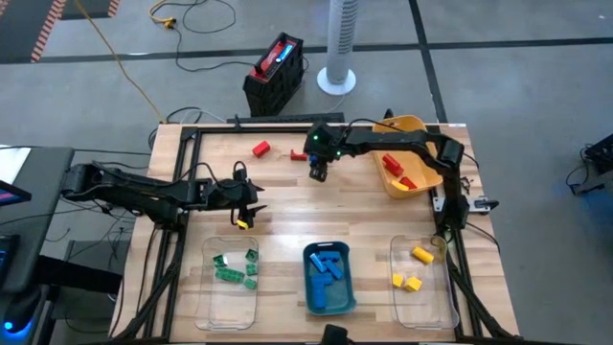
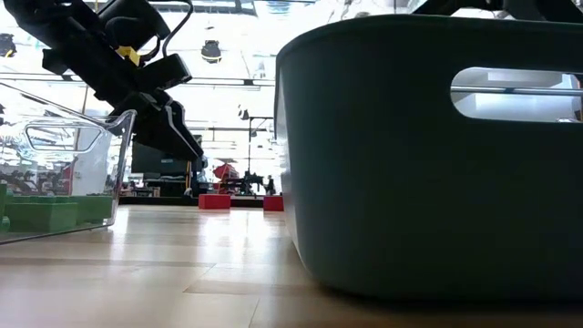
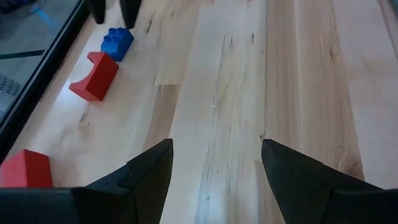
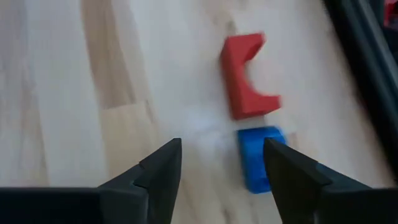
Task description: Sort blocks
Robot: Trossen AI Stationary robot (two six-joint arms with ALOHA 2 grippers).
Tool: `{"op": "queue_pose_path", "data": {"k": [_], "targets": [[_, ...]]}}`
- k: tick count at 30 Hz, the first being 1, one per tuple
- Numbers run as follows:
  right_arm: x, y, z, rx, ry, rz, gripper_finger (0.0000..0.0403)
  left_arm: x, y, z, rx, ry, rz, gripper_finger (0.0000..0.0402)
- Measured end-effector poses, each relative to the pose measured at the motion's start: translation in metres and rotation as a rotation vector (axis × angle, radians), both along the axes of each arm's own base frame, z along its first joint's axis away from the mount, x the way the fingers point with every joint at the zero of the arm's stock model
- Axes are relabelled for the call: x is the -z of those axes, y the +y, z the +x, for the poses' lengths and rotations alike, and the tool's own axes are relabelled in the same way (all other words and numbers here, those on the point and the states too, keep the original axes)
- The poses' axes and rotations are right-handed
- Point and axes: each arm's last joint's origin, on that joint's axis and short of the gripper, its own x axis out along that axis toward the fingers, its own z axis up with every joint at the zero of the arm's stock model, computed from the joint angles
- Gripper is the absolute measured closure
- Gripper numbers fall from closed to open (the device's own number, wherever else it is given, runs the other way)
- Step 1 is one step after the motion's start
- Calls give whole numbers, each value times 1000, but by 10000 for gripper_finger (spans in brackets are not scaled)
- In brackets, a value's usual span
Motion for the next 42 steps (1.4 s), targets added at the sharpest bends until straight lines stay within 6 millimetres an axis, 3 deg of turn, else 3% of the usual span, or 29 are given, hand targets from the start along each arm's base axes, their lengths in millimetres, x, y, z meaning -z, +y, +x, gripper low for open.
{"op": "queue_pose_path", "data": {"k": [6, 14, 23, 29, 33, 39, 42], "targets": [[5, -15, -3, -15, -16, -8, 133, 0, 0, 0, -1, -2, -1, 162], [5, -22, -8, 26, -15, 14, 131, 0, 0, 0, -5, 3, -7, 162], [37, -25, -4, 20, 71, 23, 131, 1, 0, -1, -9, 9, -12, 162], [39, -25, -5, 25, 98, 7, 133, 1, 0, -1, -7, 15, -10, 162], [40, -24, -8, 27, 124, 17, 167, 1, 0, -1, -6, 16, -9, 162], [40, -20, -7, 23, 134, 23, 281, 1, 0, -1, -5, 16, -9, 162], [40, -17, -5, 20, 131, 22, 315, 1, 0, -1, -6, 16, -9, 162]]}}
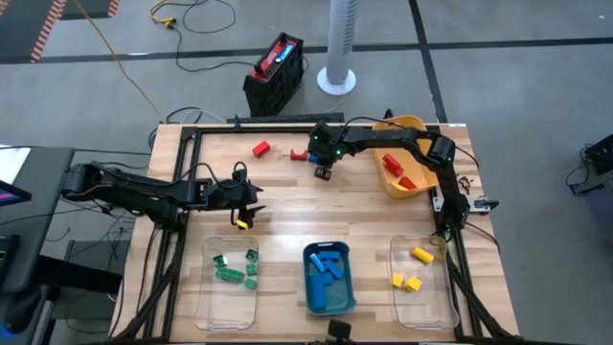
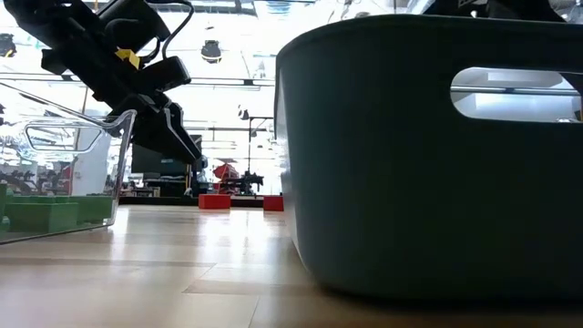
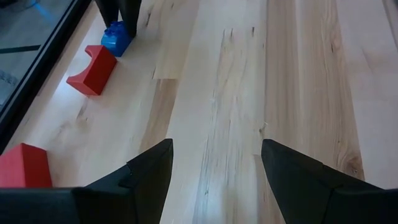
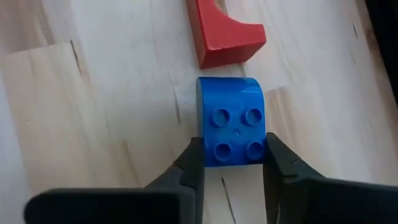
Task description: Sort blocks
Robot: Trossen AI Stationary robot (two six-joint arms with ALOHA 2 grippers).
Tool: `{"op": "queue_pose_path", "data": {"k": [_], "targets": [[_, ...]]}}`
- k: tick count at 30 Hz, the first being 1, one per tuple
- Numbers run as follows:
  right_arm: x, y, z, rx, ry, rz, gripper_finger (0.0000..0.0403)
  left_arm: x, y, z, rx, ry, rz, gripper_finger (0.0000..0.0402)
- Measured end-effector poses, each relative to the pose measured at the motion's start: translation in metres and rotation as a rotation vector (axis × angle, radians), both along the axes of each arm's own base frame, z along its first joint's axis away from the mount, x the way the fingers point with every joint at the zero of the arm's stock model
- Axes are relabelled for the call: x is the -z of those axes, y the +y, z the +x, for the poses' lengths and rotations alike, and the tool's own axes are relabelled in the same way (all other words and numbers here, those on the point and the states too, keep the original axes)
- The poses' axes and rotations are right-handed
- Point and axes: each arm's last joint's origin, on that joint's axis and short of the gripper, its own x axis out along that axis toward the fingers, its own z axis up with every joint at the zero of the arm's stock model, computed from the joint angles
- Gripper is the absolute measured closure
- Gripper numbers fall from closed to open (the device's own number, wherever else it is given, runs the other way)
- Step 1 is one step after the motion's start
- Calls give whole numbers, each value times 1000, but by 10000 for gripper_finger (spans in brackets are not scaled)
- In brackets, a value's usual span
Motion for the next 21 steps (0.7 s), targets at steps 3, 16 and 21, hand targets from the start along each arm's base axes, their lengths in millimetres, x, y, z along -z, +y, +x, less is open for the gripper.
{"op": "queue_pose_path", "data": {"k": [3, 16, 21], "targets": [[-1, 3, 1, 2, 7, 9, 314, 0, 0, 0, 0, 0, -1, 162], [-70, 59, -10, -32, -7, 33, 283, 0, 0, 0, -1, 6, -2, 162], [-110, 109, -20, -105, -34, 50, 283, 2, 0, -2, -4, 26, -6, 162]]}}
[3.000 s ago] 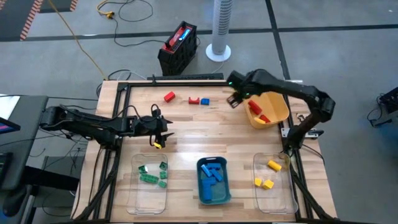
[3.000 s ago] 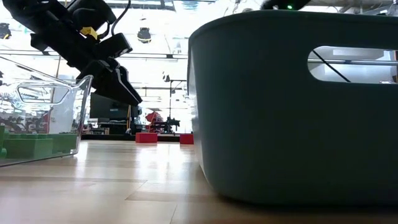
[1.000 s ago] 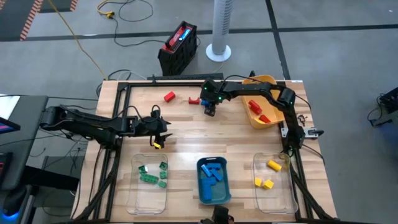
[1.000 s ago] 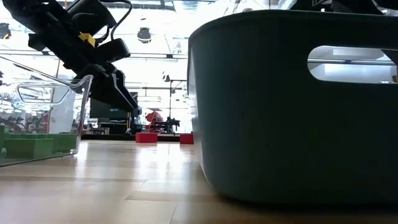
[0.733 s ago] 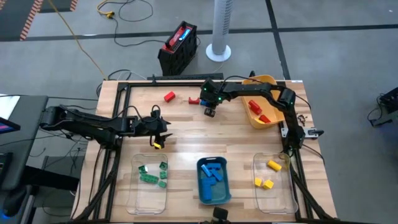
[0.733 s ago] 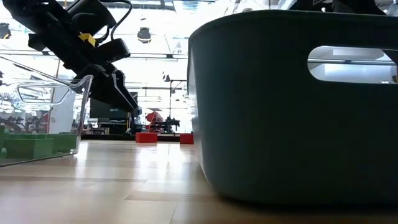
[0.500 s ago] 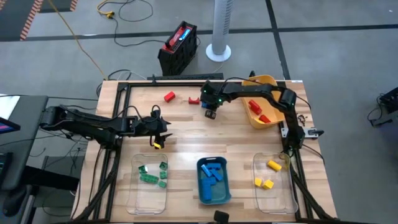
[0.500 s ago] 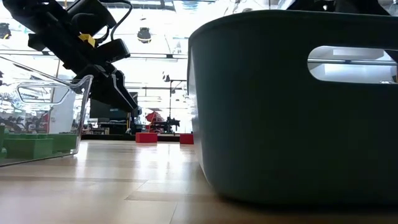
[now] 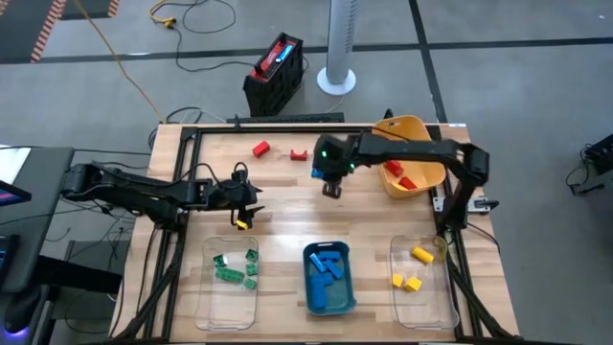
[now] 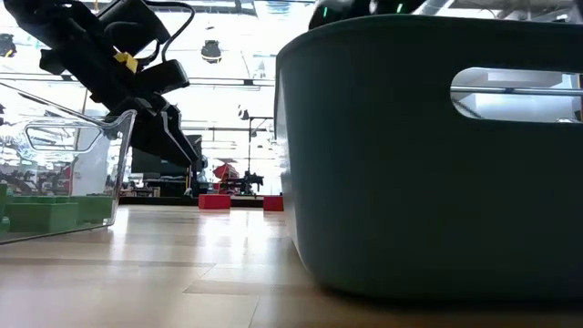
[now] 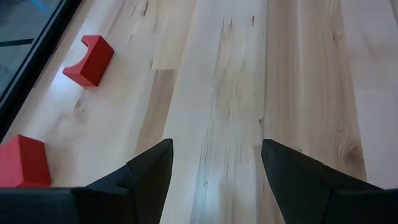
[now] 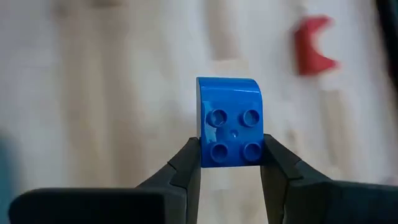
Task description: Sort blocks
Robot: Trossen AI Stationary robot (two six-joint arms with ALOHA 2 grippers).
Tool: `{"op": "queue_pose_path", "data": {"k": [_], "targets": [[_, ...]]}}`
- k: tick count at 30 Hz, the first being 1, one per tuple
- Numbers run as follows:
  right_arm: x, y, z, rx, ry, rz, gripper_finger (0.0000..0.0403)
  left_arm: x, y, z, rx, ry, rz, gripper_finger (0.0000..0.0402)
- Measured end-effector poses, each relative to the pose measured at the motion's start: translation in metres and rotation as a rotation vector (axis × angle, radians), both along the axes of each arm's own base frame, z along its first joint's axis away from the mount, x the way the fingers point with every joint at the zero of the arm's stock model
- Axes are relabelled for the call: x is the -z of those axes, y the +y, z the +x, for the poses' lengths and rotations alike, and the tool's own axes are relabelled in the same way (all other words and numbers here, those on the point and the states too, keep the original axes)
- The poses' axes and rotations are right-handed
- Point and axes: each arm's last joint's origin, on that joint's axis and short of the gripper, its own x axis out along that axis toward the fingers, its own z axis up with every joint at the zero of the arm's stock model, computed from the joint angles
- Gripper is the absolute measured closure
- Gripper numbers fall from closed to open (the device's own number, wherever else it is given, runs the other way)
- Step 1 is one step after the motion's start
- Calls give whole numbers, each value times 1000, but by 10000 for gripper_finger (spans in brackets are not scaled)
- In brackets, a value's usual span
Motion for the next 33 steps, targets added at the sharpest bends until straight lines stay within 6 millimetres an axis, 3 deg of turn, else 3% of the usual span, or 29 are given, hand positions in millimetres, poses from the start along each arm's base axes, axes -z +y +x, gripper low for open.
{"op": "queue_pose_path", "data": {"k": [5, 11, 16, 20, 25, 30, 33], "targets": [[-21, 64, -4, -114, -44, 49, 283, 1, 0, -1, -5, 7, -6, 162], [-14, 134, -3, -209, -14, 112, 284, 1, 0, -1, -7, 8, -9, 162], [-8, 178, -7, -228, 0, 165, 284, 0, 0, 0, -12, -1, -13, 162], [-5, 200, -9, -198, -6, 210, 284, -2, 0, 1, -7, -19, -6, 162], [23, 217, -3, -156, 72, 230, 284, -16, 1, 7, 1, -16, 17, 162], [59, 221, 6, -86, 176, 229, 272, -28, 4, 9, -62, 14, 105, 162], [70, 219, 10, -39, 201, 239, 250, -28, 10, 7, -99, 39, 156, 162]]}}
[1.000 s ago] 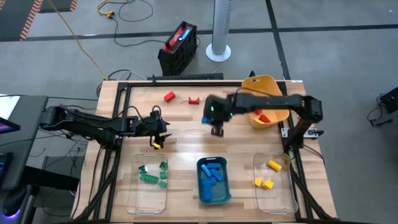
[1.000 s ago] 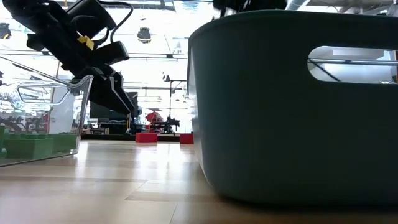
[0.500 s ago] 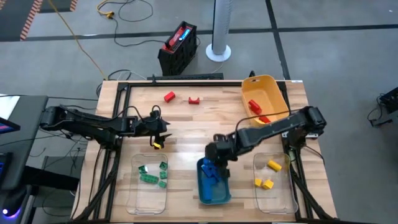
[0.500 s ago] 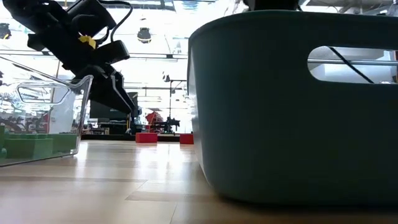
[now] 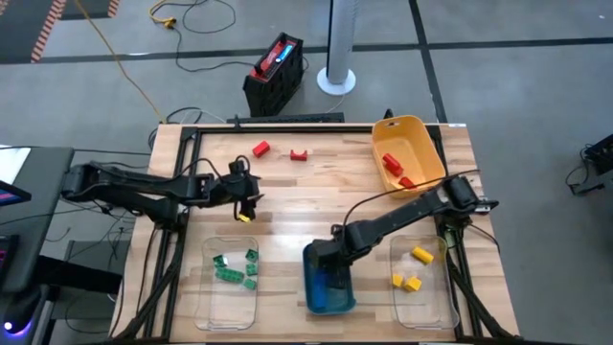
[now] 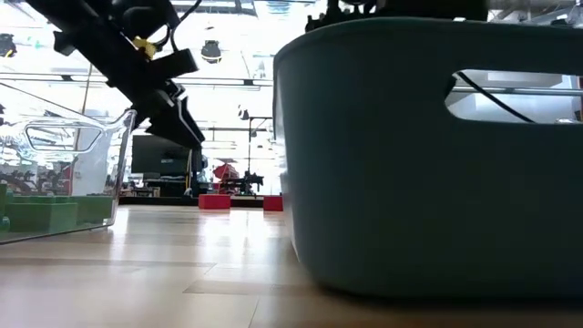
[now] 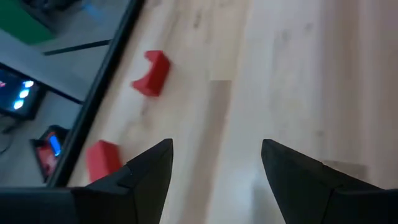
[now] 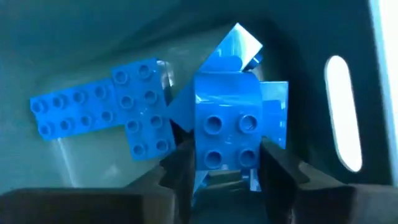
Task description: Sort blocks
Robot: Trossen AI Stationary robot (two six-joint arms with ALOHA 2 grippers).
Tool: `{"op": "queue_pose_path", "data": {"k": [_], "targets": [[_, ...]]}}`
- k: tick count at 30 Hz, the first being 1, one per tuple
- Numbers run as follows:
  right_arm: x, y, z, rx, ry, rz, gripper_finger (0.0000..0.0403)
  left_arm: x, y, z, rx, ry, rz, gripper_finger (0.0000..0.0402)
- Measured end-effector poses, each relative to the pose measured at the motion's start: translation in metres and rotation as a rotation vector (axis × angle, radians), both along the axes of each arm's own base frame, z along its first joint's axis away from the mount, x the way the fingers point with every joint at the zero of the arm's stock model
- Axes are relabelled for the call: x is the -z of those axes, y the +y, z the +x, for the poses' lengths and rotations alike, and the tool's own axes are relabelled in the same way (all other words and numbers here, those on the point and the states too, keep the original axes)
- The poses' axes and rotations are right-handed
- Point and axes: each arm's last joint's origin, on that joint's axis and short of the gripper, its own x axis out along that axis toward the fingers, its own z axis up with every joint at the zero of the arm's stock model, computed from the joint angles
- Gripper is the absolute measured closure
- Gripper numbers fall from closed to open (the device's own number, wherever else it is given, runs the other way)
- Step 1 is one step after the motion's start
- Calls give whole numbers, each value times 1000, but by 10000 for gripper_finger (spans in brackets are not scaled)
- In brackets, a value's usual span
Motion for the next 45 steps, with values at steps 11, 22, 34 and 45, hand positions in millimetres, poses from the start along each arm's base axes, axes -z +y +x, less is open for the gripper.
{"op": "queue_pose_path", "data": {"k": [11, 22, 34, 45], "targets": [[-38, -5, -11, 33, -91, 13, 171, -10, 37, 3, 8, -126, -11, 162], [-106, -20, -48, 66, -334, -442, 168, 6, 83, 5, -123, -136, -144, 162], [-90, -71, -55, 88, -207, -530, 183, 6, 121, 90, 21, 4, -95, 162], [-61, -99, -103, 144, -328, -514, 187, 22, 153, 149, 77, 205, -109, 162]]}}
